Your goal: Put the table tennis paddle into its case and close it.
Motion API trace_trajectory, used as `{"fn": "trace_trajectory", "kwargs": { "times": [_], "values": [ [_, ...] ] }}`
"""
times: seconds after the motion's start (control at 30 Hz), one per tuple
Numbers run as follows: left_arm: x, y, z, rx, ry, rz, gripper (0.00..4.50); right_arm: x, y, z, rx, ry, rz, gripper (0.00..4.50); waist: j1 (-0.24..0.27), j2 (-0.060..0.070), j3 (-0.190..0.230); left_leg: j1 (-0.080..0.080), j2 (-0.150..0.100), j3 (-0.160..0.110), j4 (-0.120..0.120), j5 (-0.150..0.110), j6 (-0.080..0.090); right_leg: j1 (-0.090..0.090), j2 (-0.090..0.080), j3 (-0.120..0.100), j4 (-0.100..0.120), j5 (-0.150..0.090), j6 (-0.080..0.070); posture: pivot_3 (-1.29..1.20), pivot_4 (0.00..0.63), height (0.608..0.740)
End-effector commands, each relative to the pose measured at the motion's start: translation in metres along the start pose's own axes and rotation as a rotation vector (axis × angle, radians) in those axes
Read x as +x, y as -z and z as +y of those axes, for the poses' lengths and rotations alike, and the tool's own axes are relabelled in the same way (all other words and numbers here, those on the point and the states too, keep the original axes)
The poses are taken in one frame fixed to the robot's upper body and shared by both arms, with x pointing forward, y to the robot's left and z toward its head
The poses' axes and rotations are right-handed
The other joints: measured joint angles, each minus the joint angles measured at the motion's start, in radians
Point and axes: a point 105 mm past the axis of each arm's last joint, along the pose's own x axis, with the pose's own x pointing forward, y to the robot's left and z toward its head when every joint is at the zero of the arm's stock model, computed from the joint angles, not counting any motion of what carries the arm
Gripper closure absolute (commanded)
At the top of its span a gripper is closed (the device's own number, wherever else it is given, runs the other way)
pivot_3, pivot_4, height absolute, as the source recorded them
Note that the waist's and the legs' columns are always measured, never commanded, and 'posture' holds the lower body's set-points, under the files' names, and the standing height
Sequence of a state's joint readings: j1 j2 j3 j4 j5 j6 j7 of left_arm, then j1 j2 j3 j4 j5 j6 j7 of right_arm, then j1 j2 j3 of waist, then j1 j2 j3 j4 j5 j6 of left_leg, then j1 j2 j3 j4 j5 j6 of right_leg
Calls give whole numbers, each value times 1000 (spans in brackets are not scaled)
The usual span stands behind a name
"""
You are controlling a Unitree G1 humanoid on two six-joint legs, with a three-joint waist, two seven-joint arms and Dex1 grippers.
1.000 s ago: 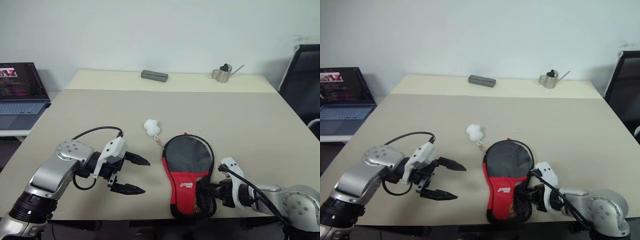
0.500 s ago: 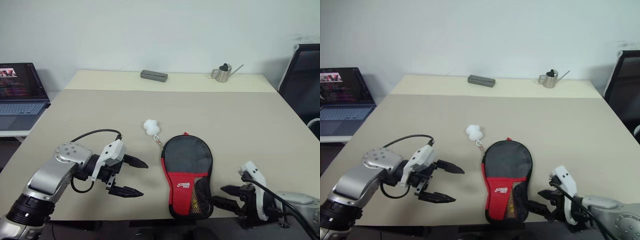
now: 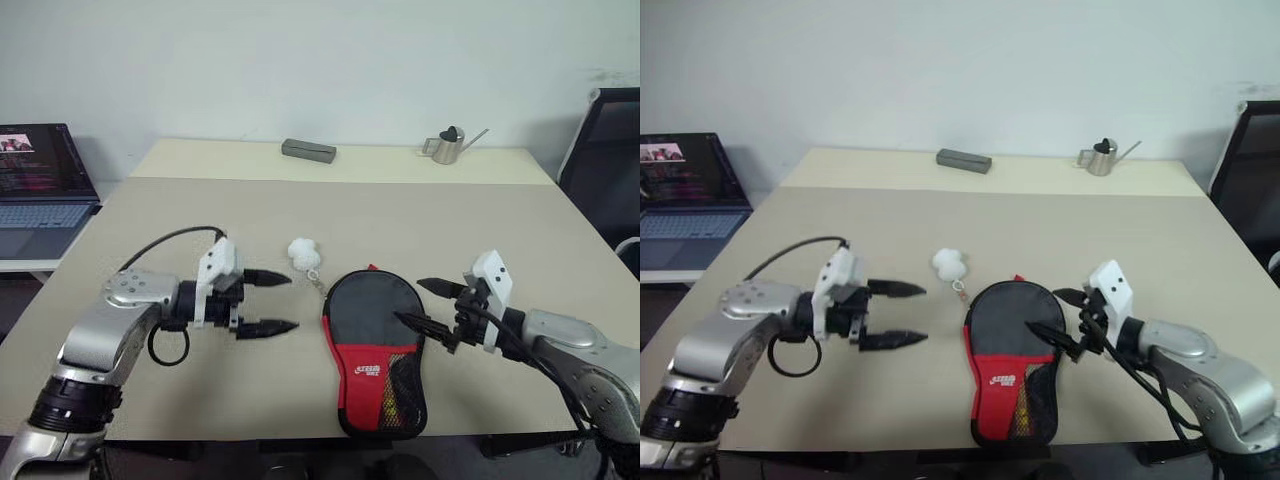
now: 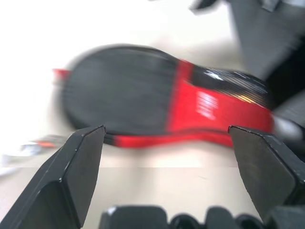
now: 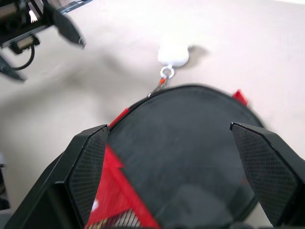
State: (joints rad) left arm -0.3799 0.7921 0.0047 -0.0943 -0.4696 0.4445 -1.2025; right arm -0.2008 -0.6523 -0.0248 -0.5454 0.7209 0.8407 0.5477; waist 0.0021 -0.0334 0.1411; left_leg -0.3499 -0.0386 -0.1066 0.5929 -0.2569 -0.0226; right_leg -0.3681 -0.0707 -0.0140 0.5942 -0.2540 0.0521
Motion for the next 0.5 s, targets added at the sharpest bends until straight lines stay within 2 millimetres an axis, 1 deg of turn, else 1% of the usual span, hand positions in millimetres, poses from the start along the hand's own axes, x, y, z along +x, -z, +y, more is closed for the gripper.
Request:
{"fn": "trace_trajectory", "kwargs": {
  "times": [0.03, 0.13, 0.23, 0.3, 0.37, 0.43, 0.5],
  "values": [
    [-4, -13, 28, 50, -160, -37, 0, 14, -16, 0, -49, -36, -54, 26, -1, 0, 0, 0, 0, 0, 0, 0, 0, 0, 0, 0, 0, 0, 1, 0, 150, 740],
    [-2, -10, 38, 53, -225, -34, 0, 24, -14, 8, -49, -104, -31, 26, -2, -1, -1, 0, 0, 0, 0, 0, 0, 0, 0, 0, 0, 1, 2, 0, 150, 740],
    [0, -3, 54, 55, -319, -14, 0, 30, -12, 9, -66, -98, -30, 26, -1, -1, -1, 0, -1, 0, 0, 0, 0, -1, 0, 0, 0, 1, 1, 0, 150, 740],
    [2, -1, 68, 71, -391, -2, 0, 33, -12, 9, -70, -90, -37, 26, 0, -1, -1, 0, -1, 0, 0, 0, 0, 0, 0, 0, 0, 2, 1, 0, 150, 740],
    [6, 0, 76, 83, -416, 5, 0, 36, -12, 9, -69, -85, -43, 26, 2, -1, -1, 0, -1, -1, 0, 0, 0, 0, 0, 0, 0, 3, 1, 0, 150, 740],
    [12, -1, 86, 107, -439, 13, 0, 39, -12, 13, -66, -102, -49, 26, 3, -1, -1, 0, -1, 0, 0, 0, 0, 0, 0, 1, 0, 4, 3, 0, 150, 740],
    [18, -2, 96, 134, -461, 21, 0, 38, -10, 24, -64, -167, -32, 26, 6, -2, -1, 0, -2, -1, 1, 0, -1, 0, 0, 0, 0, 4, 3, 0, 150, 740]
  ]
}}
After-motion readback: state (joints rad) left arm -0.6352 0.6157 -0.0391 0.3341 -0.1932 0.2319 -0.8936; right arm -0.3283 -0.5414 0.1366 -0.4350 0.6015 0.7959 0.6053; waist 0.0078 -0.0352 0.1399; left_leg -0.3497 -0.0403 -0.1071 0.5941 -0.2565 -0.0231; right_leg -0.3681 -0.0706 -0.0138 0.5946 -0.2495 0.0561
